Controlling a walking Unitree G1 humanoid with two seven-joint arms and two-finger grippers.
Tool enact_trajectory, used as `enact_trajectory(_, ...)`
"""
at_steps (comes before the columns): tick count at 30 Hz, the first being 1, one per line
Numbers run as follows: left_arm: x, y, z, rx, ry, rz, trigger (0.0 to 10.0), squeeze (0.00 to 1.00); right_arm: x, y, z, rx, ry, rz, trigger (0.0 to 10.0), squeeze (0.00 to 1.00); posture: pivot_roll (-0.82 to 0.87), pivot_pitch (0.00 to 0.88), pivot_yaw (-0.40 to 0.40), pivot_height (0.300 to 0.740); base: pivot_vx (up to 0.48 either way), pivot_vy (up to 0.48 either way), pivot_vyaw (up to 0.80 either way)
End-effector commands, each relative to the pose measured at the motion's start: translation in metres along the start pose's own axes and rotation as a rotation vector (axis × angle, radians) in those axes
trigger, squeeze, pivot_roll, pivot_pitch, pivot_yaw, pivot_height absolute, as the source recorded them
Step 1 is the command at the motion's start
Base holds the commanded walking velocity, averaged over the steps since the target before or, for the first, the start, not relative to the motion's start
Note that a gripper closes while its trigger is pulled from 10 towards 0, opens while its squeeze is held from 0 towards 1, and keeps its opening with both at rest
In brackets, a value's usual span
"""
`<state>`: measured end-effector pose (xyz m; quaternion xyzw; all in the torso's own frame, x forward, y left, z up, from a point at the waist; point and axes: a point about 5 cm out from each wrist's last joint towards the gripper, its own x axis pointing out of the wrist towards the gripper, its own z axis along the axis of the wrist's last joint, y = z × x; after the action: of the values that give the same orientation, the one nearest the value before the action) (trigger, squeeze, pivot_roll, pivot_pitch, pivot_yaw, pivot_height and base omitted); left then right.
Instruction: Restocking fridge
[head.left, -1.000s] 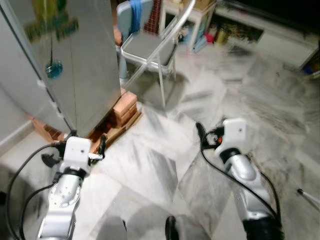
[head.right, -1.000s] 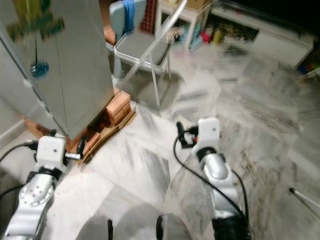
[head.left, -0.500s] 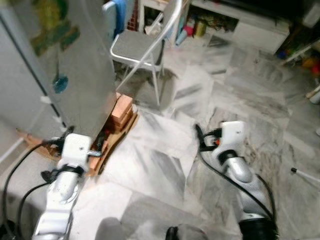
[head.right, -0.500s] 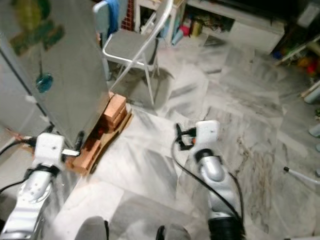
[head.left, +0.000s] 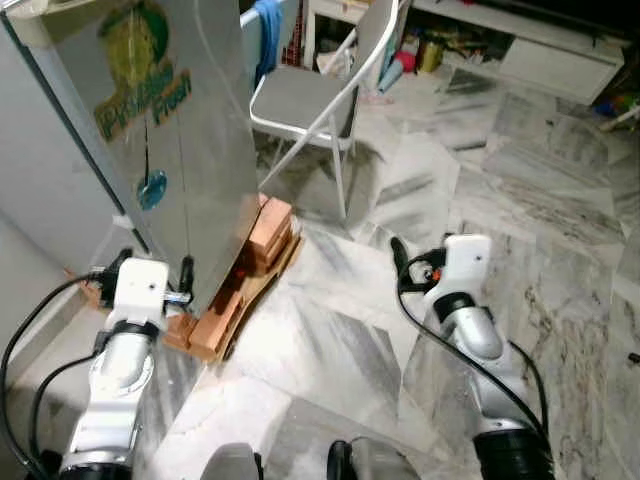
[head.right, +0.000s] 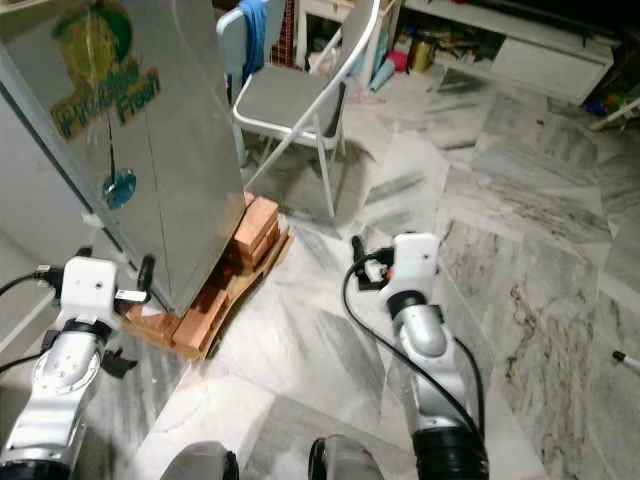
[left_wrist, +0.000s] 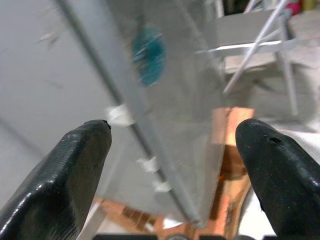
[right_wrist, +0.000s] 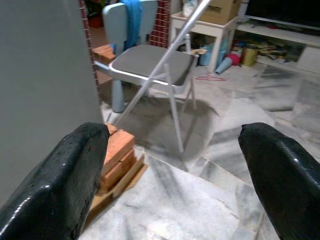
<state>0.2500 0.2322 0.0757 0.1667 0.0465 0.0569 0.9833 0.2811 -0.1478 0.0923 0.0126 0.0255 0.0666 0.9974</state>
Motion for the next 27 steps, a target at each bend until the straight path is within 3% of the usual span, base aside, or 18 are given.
enact_trajectory(1,0.001,-0.002,0.000,-0.006,-0.003,-0.005,10.0,0.00,-0.001,-0.008,-0.002,-0.011,0.011,-0.014,10.0,0.00,0.09,0.090,-0.064,0.740,0.000,0.480,0.00)
enact_trajectory(14,0.003,-0.006,0.003,0.006,-0.033,-0.033,10.0,0.00,0.003,-0.006,0.001,-0.011,0.006,0.003,10.0,0.00,0.09,0.094,-0.072,0.740,0.000,0.465,0.00)
enact_trajectory(18,0.003,-0.013,0.005,0.007,-0.052,-0.064,10.0,0.00,0.002,-0.008,0.000,-0.013,0.010,0.000,10.0,0.00,0.09,0.097,-0.072,0.740,0.311,0.364,0.00)
enact_trajectory(27,-0.001,-0.018,0.007,-0.022,-0.073,-0.081,10.0,0.00,0.002,-0.007,-0.002,-0.012,0.023,0.004,10.0,0.00,0.09,0.107,-0.084,0.740,0.207,0.101,-0.59)
